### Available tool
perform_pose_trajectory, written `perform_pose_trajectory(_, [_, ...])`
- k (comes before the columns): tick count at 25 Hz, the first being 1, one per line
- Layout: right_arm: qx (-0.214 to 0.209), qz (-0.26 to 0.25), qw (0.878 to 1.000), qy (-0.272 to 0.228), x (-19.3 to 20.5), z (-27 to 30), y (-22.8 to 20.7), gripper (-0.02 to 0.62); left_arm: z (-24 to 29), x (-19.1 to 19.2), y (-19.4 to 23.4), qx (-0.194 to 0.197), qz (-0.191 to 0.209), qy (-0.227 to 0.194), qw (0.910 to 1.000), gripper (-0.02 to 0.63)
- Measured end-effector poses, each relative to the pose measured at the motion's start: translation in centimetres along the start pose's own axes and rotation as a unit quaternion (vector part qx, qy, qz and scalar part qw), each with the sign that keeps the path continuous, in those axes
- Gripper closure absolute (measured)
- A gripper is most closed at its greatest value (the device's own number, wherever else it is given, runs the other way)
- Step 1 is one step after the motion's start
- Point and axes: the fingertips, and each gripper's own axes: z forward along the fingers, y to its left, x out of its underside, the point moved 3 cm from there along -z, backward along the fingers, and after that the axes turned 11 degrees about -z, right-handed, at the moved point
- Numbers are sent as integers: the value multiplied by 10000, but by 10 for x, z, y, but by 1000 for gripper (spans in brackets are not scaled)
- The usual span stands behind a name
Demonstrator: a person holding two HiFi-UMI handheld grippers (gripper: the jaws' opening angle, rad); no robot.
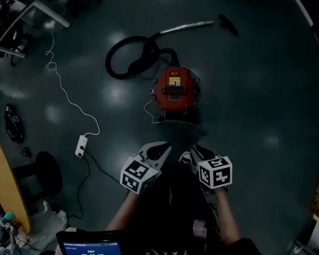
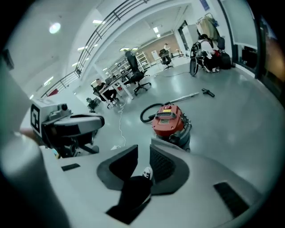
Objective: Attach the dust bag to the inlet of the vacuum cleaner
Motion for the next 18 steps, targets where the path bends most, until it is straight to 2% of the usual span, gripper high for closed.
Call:
perform_pose_trajectory(4, [-224,723,9964,-384,2,-24,31,502,-49,10,-24,-71,-81,-46,9999,600])
perform_pose_trajectory(7, [-224,1005,9929,-597,3,-36,48,511,-86,22,-28,-169,-120,-53,9998,601])
perform_pose_trajectory(10, [-27,1129,9902,-823,4,-52,65,525,-125,33,-35,-187,-233,-5,9996,601])
perform_pose_trajectory(13, [92,1240,9857,-1140,7,-68,95,534,-163,49,-35,-195,-101,-16,9998,601])
perform_pose_trajectory(18, [229,1156,9824,-1447,33,-92,179,541,-233,78,-49,-4,-34,-373,9993,601])
